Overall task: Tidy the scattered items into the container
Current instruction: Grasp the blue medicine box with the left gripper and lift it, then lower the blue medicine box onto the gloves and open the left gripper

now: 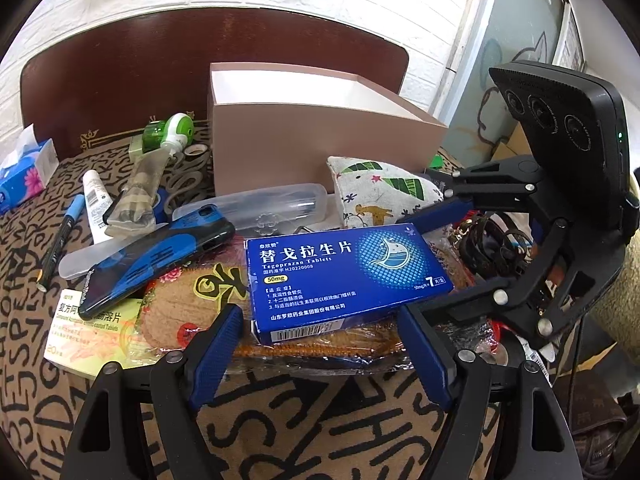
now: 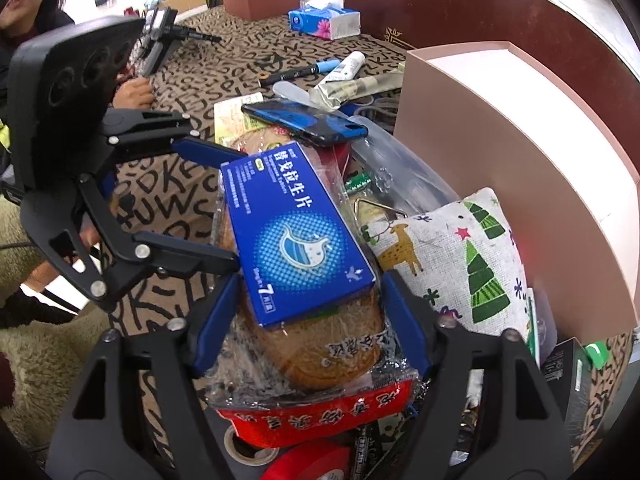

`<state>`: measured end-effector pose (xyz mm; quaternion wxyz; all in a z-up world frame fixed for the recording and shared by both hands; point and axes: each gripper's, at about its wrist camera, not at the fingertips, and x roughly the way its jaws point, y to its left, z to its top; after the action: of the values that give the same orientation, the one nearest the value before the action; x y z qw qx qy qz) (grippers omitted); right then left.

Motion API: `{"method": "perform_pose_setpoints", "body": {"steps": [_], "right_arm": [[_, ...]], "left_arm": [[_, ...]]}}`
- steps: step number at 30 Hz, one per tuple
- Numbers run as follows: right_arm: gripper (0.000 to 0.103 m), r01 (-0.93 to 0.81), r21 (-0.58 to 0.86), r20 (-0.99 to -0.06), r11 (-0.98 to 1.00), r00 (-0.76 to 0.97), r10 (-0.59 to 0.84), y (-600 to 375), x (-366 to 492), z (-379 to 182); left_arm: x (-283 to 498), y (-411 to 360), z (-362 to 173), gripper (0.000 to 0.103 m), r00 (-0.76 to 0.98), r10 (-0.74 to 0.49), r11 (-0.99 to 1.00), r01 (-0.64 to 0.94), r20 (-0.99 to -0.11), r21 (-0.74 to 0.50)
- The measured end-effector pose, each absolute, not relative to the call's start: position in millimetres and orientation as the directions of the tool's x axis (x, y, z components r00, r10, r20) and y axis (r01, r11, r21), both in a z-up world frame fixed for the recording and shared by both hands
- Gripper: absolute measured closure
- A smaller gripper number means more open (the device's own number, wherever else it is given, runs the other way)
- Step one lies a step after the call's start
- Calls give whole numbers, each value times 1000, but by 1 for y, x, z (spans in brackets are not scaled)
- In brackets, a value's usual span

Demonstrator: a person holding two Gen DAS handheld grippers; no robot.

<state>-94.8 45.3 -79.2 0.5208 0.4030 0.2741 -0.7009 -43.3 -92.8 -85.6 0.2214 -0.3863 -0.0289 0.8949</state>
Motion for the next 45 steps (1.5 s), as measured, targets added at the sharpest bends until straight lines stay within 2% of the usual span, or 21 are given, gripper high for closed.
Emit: {"method": "perform_pose_setpoints", "body": {"steps": [3,13,27,45], "right_arm": [[39,952,27,-846,-306,-141,-514,46,-93,-79],[39,950,12,-834,-311,-162,-527,46,-89,-72],[39,940,-27,-806,-341,-222,-548,56,-89,-46],[39,882,-10,-748,-470,-319,-582,82,-136,-7]], "left_arm": [[-42,-91,-86,28,-607,418,-900,-381,-676,-214],[-38,-91,-84,31,-614,420,-900,-376,-668,-221],[-41,-81,-57,33,-657,399,-909,-376,-640,-181],[-91,-59,-16,34,-700,413,-905,-388,-583,-175]]}}
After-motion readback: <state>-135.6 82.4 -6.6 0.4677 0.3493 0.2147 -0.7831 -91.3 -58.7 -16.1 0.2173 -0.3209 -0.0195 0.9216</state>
